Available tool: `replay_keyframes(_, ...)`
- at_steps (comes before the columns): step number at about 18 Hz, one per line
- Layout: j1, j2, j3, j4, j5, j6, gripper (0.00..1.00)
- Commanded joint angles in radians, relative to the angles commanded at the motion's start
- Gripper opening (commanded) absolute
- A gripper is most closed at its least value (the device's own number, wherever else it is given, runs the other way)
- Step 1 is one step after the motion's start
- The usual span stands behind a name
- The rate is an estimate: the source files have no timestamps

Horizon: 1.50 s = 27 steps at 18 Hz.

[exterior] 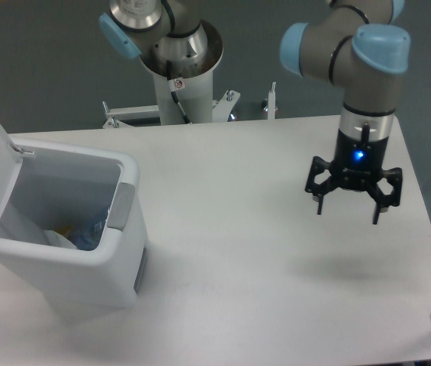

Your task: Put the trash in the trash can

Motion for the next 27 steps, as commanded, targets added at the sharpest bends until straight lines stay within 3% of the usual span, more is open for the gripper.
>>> replay_keyframes(5,0.014,-0.034,0.005,-0.029,0.103,0.135,1.00)
replay_keyframes(10,0.014,-0.048,-0.011,-0.035,0.127,0.175,1.00)
replay_keyframes(12,0.011,-0.049,-0.012,-0.057,0.153,0.216,1.00)
replay_keyframes(14,0.011,-0.046,-0.009,-0.115,0.178,0.255,1.00)
replay_keyframes(16,0.008,-0.048,0.021,-0.205,0.274,0.307,1.00)
replay_keyframes(21,0.000,-0.043,0.040,-0.227,0.287,0.342,1.00)
replay_keyframes(24,0.002,-0.043,0.066,-0.284,0.287,0.393,1.00)
replay_keyframes(27,0.000,-0.043,0.058,-0.278,0.284,0.394,1.00)
